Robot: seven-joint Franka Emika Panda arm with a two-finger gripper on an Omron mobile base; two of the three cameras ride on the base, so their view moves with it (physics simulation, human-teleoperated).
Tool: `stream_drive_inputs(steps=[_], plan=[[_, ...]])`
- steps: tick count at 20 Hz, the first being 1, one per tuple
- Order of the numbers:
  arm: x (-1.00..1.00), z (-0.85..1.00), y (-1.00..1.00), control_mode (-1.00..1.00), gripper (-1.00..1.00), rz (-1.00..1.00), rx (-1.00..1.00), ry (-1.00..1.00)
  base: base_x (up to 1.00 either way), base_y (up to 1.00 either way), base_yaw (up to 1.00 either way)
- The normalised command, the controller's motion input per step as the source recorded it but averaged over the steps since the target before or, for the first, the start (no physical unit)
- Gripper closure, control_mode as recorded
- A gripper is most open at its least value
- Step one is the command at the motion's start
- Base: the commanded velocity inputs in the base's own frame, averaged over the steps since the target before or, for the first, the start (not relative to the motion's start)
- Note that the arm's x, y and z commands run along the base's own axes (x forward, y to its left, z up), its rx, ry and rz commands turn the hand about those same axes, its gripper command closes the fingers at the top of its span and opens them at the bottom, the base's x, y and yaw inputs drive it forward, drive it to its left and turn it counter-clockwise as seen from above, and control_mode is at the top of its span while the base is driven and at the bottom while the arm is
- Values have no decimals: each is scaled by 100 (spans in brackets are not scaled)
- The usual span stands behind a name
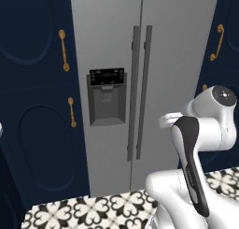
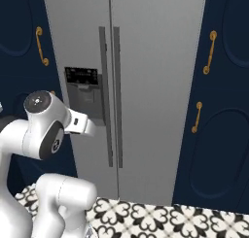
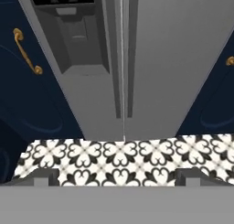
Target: Grab a lemon wedge from the fridge and one ice cube from the ice bowl, and put them in the glass of lemonade.
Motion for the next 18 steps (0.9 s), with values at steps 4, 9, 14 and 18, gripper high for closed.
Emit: stream_drive_inputs(steps=[4,9,14,18], plan=[[0,0,0,100,-100,0,0,0,0,0,0],[21,-2,-4,-100,-100,-2,-1,-10,0,0,0],[89,5,-30,-100,-100,-1,0,-21,0,0,0],[99,22,-40,-100,-100,0,0,-12,0,0,0]])
